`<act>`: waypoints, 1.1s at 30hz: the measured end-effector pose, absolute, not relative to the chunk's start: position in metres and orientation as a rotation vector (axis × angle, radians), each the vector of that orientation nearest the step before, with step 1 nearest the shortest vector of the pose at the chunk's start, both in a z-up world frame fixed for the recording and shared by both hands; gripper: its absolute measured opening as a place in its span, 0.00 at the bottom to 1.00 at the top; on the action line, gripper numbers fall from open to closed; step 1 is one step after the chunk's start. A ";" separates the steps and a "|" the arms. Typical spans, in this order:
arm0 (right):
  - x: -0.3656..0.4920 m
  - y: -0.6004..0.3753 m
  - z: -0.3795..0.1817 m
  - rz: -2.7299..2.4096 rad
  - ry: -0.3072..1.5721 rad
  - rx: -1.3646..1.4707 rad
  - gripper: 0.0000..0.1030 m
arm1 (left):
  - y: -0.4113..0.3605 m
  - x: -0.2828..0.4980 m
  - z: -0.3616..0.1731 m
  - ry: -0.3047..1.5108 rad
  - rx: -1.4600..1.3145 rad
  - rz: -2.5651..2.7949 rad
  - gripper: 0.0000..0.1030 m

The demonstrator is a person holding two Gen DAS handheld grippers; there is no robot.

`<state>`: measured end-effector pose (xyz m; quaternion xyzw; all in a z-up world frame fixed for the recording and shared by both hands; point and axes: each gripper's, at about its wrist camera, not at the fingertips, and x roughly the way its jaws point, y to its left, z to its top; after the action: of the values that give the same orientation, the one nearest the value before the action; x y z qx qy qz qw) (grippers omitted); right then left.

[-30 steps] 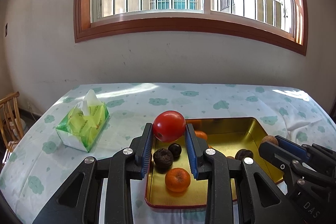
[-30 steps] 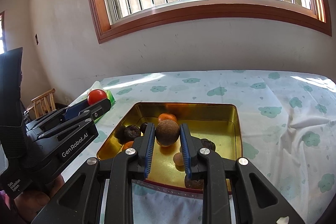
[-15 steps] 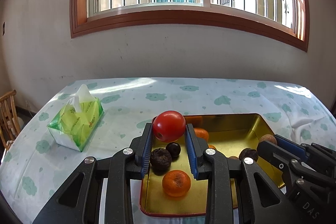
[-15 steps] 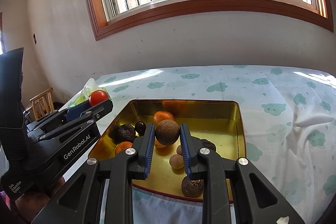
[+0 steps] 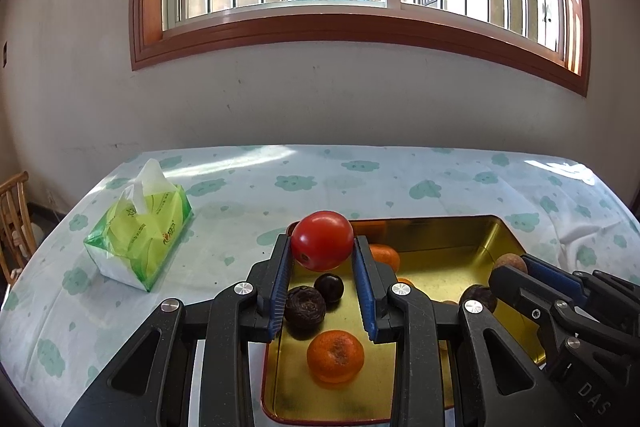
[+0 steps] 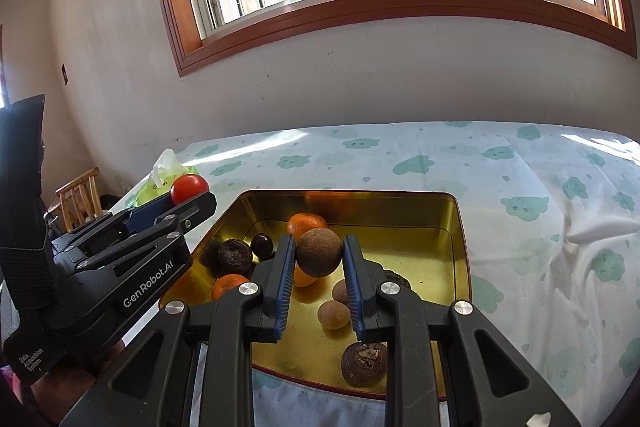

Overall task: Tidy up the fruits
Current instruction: 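Lower the tomato and brown fruit into the tin with both tools, then open both tools and pull them back from the tin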

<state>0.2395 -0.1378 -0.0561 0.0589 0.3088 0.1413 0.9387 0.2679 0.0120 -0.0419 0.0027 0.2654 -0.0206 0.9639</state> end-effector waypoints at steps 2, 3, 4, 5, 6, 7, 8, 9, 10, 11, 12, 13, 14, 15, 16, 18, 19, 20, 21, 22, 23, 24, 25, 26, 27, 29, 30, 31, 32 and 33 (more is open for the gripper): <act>0.240 -0.138 -0.057 0.289 0.631 0.120 0.21 | 0.012 0.268 -0.042 0.537 0.006 -0.042 0.30; 0.241 -0.138 -0.057 0.289 0.632 0.120 0.21 | 0.012 0.268 -0.042 0.537 0.007 -0.041 0.30; 0.241 -0.138 -0.057 0.289 0.632 0.120 0.21 | 0.012 0.268 -0.042 0.538 0.007 -0.042 0.30; 0.242 -0.138 -0.058 0.289 0.633 0.120 0.21 | 0.011 0.270 -0.043 0.539 0.008 -0.042 0.30; 0.242 -0.138 -0.058 0.289 0.634 0.120 0.21 | 0.010 0.270 -0.044 0.540 0.008 -0.042 0.30; 0.242 -0.137 -0.058 0.290 0.634 0.121 0.21 | 0.010 0.271 -0.045 0.541 0.008 -0.043 0.30; 0.242 -0.137 -0.058 0.290 0.635 0.120 0.21 | 0.010 0.273 -0.045 0.542 0.008 -0.042 0.30; 0.243 -0.137 -0.059 0.290 0.636 0.120 0.21 | 0.010 0.274 -0.046 0.544 0.007 -0.042 0.30; 0.244 -0.137 -0.060 0.290 0.637 0.120 0.21 | 0.010 0.274 -0.046 0.545 0.006 -0.042 0.30; 0.245 -0.137 -0.061 0.290 0.639 0.120 0.21 | 0.010 0.275 -0.047 0.546 0.006 -0.042 0.30; 0.246 -0.136 -0.061 0.291 0.641 0.120 0.21 | 0.010 0.275 -0.047 0.546 0.006 -0.042 0.30; 0.247 -0.136 -0.062 0.291 0.642 0.120 0.21 | 0.009 0.276 -0.048 0.547 0.007 -0.041 0.30; 0.247 -0.136 -0.063 0.291 0.643 0.120 0.21 | 0.010 0.277 -0.048 0.548 0.007 -0.041 0.30; 0.248 -0.136 -0.064 0.291 0.644 0.120 0.21 | 0.011 0.277 -0.049 0.548 0.007 -0.039 0.30; 0.248 -0.135 -0.065 0.291 0.646 0.120 0.21 | 0.011 0.278 -0.050 0.549 0.008 -0.038 0.30; 0.250 -0.135 -0.066 0.290 0.650 0.120 0.21 | 0.012 0.279 -0.051 0.553 0.006 -0.037 0.30; 0.250 -0.135 -0.067 0.290 0.651 0.121 0.21 | 0.012 0.280 -0.052 0.554 0.006 -0.036 0.30; 0.251 -0.135 -0.068 0.290 0.654 0.122 0.21 | 0.012 0.280 -0.052 0.555 0.008 -0.034 0.30; 0.251 -0.135 -0.069 0.289 0.655 0.124 0.21 | 0.012 0.281 -0.053 0.556 0.011 -0.033 0.30; 0.251 -0.135 -0.070 0.288 0.657 0.124 0.21 | 0.012 0.281 -0.054 0.556 0.013 -0.032 0.30; 0.252 -0.135 -0.071 0.288 0.659 0.125 0.21 | 0.012 0.282 -0.055 0.557 0.014 -0.031 0.31; 0.252 -0.135 -0.072 0.289 0.661 0.127 0.22 | 0.011 0.283 -0.056 0.558 0.016 -0.029 0.31; 0.253 -0.135 -0.073 0.288 0.663 0.126 0.22 | 0.011 0.283 -0.056 0.556 0.018 -0.026 0.31; 0.253 -0.135 -0.074 0.287 0.665 0.127 0.22 | 0.011 0.283 -0.057 0.554 0.020 -0.025 0.31; 0.255 -0.135 -0.075 0.287 0.668 0.129 0.22 | 0.011 0.283 -0.057 0.552 0.021 -0.026 0.31; 0.256 -0.135 -0.076 0.287 0.669 0.132 0.24 | 0.010 0.283 -0.058 0.550 0.026 -0.028 0.31; 0.257 -0.135 -0.076 0.286 0.668 0.134 0.24 | 0.009 0.284 -0.058 0.550 0.030 -0.028 0.32; 0.257 -0.135 -0.076 0.285 0.667 0.136 0.24 | 0.009 0.284 -0.059 0.551 0.035 -0.029 0.33; 0.258 -0.135 -0.077 0.285 0.667 0.138 0.24 | 0.009 0.284 -0.059 0.550 0.038 -0.032 0.36; 0.258 -0.135 -0.077 0.285 0.668 0.139 0.24 | 0.009 0.285 -0.060 0.548 0.039 -0.032 0.40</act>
<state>0.2584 -0.1354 -0.0769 0.0679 0.3264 0.1395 0.9324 0.2846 0.0086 -0.0596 0.0192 0.2704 -0.0160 0.9624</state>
